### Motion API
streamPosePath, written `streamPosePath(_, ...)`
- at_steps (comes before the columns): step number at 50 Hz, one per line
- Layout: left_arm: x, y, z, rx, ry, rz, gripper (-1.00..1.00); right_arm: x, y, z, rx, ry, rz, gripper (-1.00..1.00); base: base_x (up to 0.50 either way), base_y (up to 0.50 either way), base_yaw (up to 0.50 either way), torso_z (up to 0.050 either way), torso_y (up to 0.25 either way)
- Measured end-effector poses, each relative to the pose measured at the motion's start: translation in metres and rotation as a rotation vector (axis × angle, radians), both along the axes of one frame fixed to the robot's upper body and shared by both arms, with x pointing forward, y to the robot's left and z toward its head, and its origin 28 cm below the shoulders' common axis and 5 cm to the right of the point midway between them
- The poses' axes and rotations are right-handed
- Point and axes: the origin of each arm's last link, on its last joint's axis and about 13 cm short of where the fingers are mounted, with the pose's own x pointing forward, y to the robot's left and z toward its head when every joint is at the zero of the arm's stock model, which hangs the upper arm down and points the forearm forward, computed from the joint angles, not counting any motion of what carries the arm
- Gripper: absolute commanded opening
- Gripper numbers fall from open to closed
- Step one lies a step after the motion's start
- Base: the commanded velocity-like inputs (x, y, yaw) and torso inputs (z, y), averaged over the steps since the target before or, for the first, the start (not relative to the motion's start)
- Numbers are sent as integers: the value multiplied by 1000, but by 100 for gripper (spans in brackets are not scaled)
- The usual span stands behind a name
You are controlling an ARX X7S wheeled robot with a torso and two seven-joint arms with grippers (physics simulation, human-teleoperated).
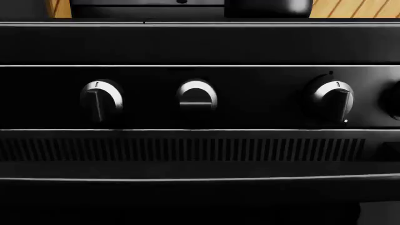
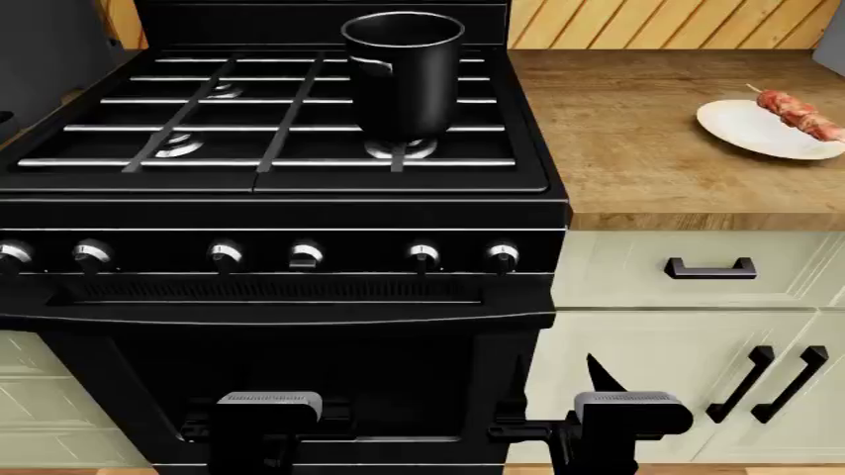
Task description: Frozen meat rests on a plate on the counter. Retrieve the meat and place it in a pot on a burner. Then turn the burner on.
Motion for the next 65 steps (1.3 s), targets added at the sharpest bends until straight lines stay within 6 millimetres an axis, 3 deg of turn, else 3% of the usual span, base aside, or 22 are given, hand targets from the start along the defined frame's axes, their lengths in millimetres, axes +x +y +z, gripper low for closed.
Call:
streamPosePath(13, 1, 1, -1, 49, 10, -1, 100, 2, 0, -3, 11, 18, -17, 100, 0, 0, 0, 0, 0)
streamPosePath(65, 6, 3, -1, 87, 0, 48, 100, 5, 0, -5, 13, 31, -27, 100, 0, -500, 0, 0, 0)
